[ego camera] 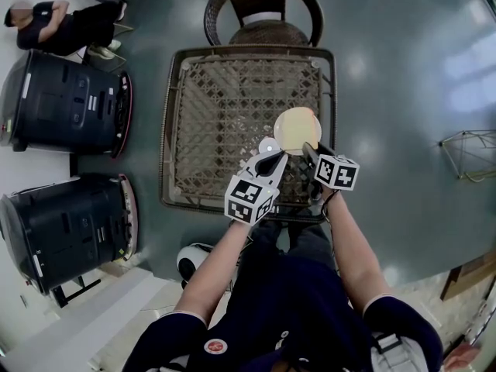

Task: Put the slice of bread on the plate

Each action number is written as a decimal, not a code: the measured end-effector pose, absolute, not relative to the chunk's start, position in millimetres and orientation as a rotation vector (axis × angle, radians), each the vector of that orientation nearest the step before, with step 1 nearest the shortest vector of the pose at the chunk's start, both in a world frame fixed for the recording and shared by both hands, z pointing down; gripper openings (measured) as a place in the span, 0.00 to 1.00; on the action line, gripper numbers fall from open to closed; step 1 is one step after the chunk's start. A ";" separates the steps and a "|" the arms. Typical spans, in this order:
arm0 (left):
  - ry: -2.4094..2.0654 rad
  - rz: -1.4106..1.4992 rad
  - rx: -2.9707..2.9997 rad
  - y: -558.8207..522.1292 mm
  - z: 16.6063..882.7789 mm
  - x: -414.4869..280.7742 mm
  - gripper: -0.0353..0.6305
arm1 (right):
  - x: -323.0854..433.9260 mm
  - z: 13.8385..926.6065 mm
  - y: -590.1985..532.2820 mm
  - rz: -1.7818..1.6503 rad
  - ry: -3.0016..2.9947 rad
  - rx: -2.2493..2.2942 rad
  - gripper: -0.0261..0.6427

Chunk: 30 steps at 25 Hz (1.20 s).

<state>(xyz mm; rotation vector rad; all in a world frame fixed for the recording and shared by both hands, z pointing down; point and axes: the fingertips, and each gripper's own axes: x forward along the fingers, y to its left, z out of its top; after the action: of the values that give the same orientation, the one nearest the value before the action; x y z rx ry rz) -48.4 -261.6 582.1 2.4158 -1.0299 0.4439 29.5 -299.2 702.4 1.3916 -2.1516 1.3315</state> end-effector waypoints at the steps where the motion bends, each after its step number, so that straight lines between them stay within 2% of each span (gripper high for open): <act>1: -1.029 0.444 2.416 -261.8 582.2 -47.7 0.06 | 31.0 704.4 -298.8 1.328 -2.141 1.397 0.27; 12: -1.028 0.457 2.410 -265.1 586.5 -47.3 0.06 | 40.1 715.6 -299.1 1.198 -2.068 1.414 0.29; 20: -1.007 0.438 2.429 -271.1 570.2 -40.9 0.06 | 39.8 660.4 -309.4 1.076 -2.259 1.360 0.28; 25: -0.990 0.417 2.470 -273.4 549.2 -32.4 0.06 | 42.7 610.1 -309.3 0.942 -2.374 1.356 0.13; 30: -0.982 0.412 2.500 -270.7 535.2 -26.2 0.06 | 48.3 573.8 -304.9 0.913 -2.429 1.381 0.06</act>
<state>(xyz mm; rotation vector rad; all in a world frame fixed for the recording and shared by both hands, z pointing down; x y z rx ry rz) -26.2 -270.7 535.2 2.5001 -0.9822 0.4115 48.3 -304.9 573.8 1.3810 -2.4285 0.9134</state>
